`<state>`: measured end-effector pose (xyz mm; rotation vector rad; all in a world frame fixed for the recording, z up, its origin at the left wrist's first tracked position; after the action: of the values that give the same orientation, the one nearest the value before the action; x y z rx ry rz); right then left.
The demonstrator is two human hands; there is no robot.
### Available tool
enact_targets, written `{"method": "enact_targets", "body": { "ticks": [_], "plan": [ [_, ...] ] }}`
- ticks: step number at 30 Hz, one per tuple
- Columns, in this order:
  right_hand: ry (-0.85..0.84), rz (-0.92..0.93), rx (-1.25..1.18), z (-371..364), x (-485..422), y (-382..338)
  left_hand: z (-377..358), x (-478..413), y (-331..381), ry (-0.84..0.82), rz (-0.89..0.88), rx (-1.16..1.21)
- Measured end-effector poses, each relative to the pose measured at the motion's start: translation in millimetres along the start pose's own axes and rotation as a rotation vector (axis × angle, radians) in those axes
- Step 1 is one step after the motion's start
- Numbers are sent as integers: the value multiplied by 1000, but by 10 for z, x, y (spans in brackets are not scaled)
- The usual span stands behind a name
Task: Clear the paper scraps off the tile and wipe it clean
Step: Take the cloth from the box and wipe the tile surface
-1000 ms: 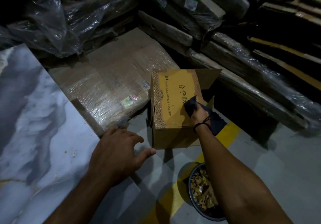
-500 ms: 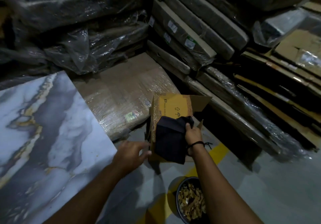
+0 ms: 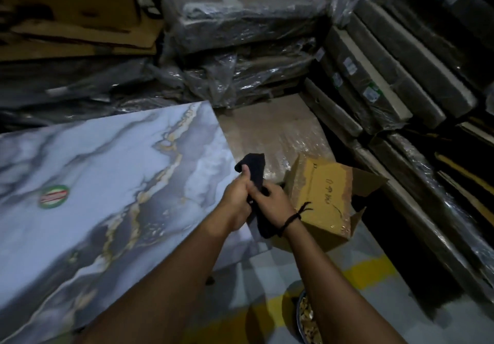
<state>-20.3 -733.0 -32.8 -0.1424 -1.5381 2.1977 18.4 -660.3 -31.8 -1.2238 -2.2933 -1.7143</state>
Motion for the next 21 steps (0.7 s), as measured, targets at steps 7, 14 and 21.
{"method": "enact_targets", "body": {
  "ticks": [7, 14, 21],
  "plan": [
    [-206, 390, 238, -806, 9, -315, 735, 63, 77, -125, 102, 352],
    [163, -230, -319, -1072, 116, 208, 1223, 90, -131, -169, 190, -100],
    [684, -345, -235, -322, 428, 318, 2079, 163, 118, -44, -273, -1006]
  ]
}}
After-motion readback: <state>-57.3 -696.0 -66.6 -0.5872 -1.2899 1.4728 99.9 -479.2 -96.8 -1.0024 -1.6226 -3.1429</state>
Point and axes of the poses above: each hand's wrist, its own x-axis away from the middle knuckle, its own z-axis out of the back of the hand, y = z × x, the point moved 8 cm from there along -x, towards the middle knuckle, and after that the axes turned 1 degree about -y, right-handed, at the moved point
